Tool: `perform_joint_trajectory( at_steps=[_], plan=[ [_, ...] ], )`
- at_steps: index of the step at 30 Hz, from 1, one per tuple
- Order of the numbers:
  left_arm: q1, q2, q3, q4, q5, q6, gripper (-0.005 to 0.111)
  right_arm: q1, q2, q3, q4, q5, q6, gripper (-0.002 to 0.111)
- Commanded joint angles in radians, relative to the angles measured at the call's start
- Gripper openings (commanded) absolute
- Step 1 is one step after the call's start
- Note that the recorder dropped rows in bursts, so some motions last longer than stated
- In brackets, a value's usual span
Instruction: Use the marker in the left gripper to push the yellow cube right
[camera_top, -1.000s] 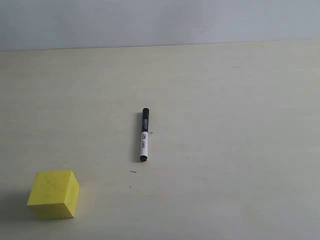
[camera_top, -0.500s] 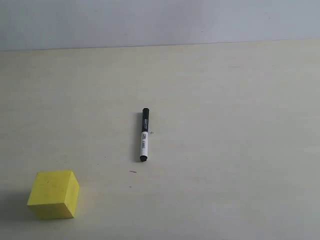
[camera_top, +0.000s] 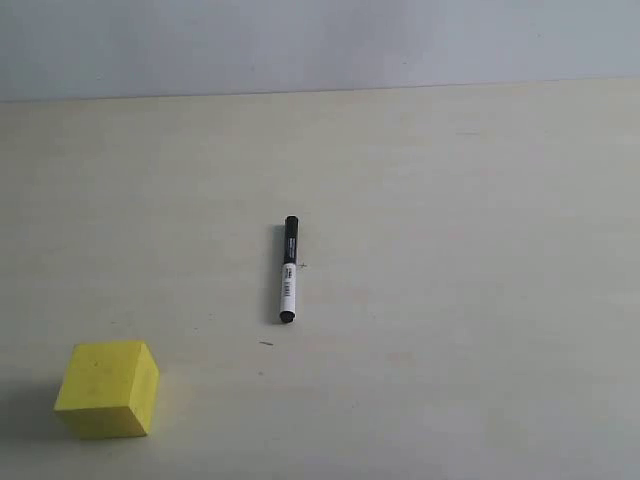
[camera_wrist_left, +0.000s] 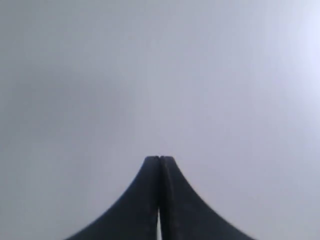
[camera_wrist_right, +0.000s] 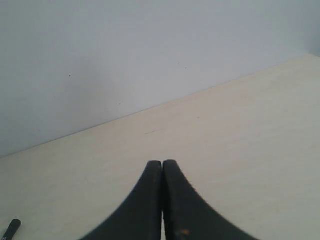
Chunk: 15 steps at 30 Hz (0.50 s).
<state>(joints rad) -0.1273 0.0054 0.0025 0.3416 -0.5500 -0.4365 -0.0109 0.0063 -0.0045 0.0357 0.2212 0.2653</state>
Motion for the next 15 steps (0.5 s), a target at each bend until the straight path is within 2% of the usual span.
perform_joint_trajectory(
  at_steps=[1, 6, 10, 11, 12, 13, 14, 15],
  plan=[
    [0.003, -0.005, -0.003, -0.045, -0.115, -0.08, 0.0, -0.006, -0.006, 0.005, -0.001, -0.013, 0.0, 0.0],
    [0.003, -0.005, -0.028, -0.292, -0.121, -0.058, 0.0, -0.006, -0.006, 0.005, -0.001, -0.013, 0.0, 0.0],
    [0.003, 0.122, -0.184, -0.505, -0.116, 0.034, 0.0, -0.006, -0.006, 0.005, -0.001, -0.013, 0.0, 0.0],
    [0.003, 0.217, -0.263, -0.565, -0.094, 0.079, 0.0, -0.006, -0.006, 0.005, -0.001, -0.013, 0.0, 0.0],
    [0.003, 0.284, -0.317, -0.605, -0.056, 0.111, 0.0, -0.006, -0.006, 0.005, -0.001, -0.013, 0.0, 0.0],
    [0.003, 0.446, -0.444, -0.624, 0.039, 0.16, 0.0, -0.006, -0.006, 0.005, -0.001, -0.013, 0.0, 0.0],
    [0.003, 0.539, -0.519, -0.621, 0.121, 0.185, 0.0, -0.006, -0.006, 0.005, -0.001, -0.013, 0.0, 0.0],
    [0.003, 0.736, -0.693, -0.577, 0.398, 0.237, 0.0, -0.006, -0.006, 0.005, -0.001, -0.013, 0.0, 0.0]
  ],
)
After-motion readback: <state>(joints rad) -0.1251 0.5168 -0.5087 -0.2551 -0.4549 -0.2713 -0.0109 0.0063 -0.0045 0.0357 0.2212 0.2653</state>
